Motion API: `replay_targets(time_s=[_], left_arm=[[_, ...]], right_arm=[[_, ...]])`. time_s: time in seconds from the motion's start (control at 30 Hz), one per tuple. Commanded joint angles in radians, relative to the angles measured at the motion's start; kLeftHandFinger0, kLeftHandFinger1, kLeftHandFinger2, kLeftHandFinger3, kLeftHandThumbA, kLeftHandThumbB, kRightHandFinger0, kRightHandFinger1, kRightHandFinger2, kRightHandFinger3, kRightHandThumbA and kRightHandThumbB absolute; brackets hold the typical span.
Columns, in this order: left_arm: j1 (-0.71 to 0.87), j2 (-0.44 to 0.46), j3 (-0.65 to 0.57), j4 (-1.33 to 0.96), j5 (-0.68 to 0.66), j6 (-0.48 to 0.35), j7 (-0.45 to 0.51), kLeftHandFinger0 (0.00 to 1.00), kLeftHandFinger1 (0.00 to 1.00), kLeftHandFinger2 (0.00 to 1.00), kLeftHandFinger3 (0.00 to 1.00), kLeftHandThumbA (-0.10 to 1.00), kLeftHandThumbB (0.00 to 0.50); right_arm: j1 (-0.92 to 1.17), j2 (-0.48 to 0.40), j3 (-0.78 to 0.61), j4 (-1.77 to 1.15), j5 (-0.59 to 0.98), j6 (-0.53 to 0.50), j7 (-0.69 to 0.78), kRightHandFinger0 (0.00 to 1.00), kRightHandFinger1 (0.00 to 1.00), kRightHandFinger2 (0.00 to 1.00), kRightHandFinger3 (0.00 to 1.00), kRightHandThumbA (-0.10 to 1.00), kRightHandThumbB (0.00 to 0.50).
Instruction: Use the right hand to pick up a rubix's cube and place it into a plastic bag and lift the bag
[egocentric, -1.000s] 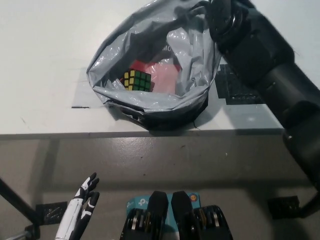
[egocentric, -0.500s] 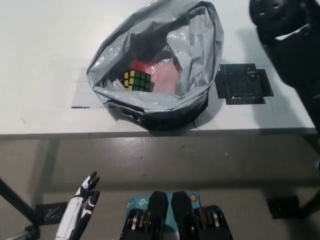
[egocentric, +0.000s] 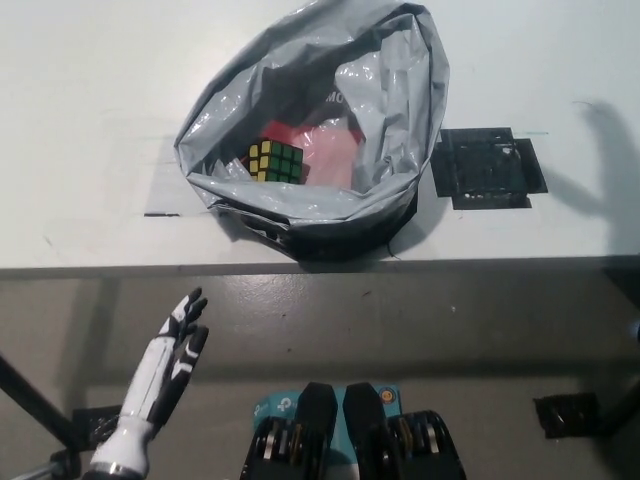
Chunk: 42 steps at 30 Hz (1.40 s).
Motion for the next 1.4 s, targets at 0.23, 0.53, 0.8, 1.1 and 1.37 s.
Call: replay_targets(time_s=[0.23,0.53,0.8,1.1,1.37], left_arm=[[-0.225,0.059,0.063,0.024,-0.078,-0.002,-0.012,1.00,1.00,1.00,1.00,1.00,0.169],[-0.182,0.070,0.073,0.004,-0.102,-0.007,-0.027,1.00,1.00,1.00,1.00,1.00,0.150],[-0.090,0.057,0.063,-0.010,-0.109,-0.025,-0.038,1.00,1.00,1.00,1.00,0.96,0.137],[-0.048,0.051,0.063,-0.030,-0.108,-0.001,-0.035,1.00,1.00,1.00,1.00,0.93,0.117],[-0.009,0.056,0.057,-0.028,-0.117,-0.011,-0.049,1.00,1.00,1.00,1.00,0.89,0.088]], right_arm=[[0.549,-0.018,-0.185,-0.812,0.151,-0.175,-0.008,1.00,1.00,1.00,1.00,1.00,0.321],[0.757,0.161,-0.028,-0.515,0.036,-0.422,-0.066,1.00,1.00,1.00,1.00,1.00,0.257],[0.841,0.244,0.000,-0.170,0.021,-0.505,-0.065,1.00,1.00,1.00,1.00,1.00,0.127],[0.822,0.246,0.014,0.120,0.049,-0.490,0.010,1.00,1.00,1.00,1.00,1.00,0.139],[0.859,0.254,0.026,0.151,0.056,-0.509,0.041,1.00,1.00,1.00,1.00,1.00,0.127]])
